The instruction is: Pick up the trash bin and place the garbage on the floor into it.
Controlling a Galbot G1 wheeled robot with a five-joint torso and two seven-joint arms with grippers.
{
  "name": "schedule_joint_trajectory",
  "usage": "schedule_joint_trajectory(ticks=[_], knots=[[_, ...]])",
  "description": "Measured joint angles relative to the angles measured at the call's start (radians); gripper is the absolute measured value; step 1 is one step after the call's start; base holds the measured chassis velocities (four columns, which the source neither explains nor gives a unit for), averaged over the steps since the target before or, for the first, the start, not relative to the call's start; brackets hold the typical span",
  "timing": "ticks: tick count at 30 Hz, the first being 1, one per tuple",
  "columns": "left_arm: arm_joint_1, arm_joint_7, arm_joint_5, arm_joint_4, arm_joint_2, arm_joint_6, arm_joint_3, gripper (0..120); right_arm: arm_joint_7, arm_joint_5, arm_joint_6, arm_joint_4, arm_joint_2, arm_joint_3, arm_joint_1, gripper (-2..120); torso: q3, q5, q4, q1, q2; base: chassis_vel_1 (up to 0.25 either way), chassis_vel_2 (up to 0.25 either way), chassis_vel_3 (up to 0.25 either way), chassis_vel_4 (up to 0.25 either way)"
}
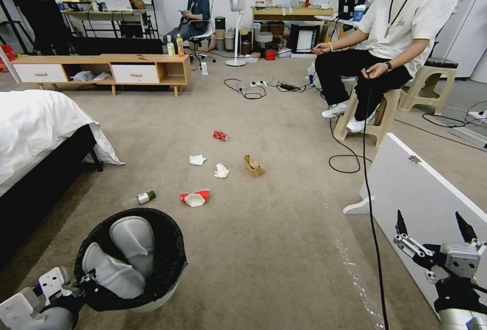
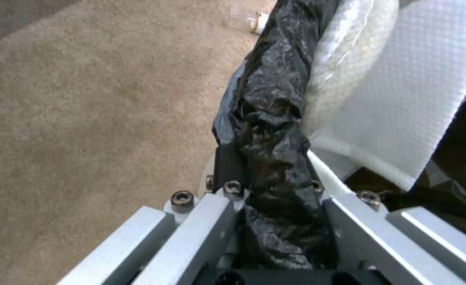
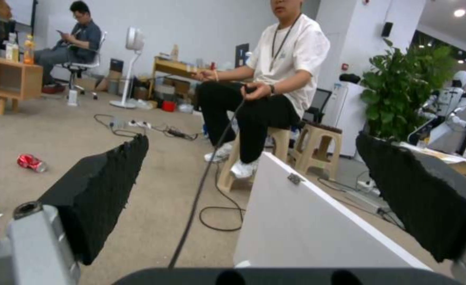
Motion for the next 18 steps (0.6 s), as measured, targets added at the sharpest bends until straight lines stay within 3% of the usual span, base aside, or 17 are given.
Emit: schedule_joint_trajectory(ticks=[18], knots=[[0.008,0.004,0.001,-0.005,0.000,0.000,-0.005,3,-0.022,0.013,0.006,-0.005,-0.008,0.004,0.001,100,0.000,0.0000,0.0000,0.000,0.000,0.000,0.000,0.000,0.000]])
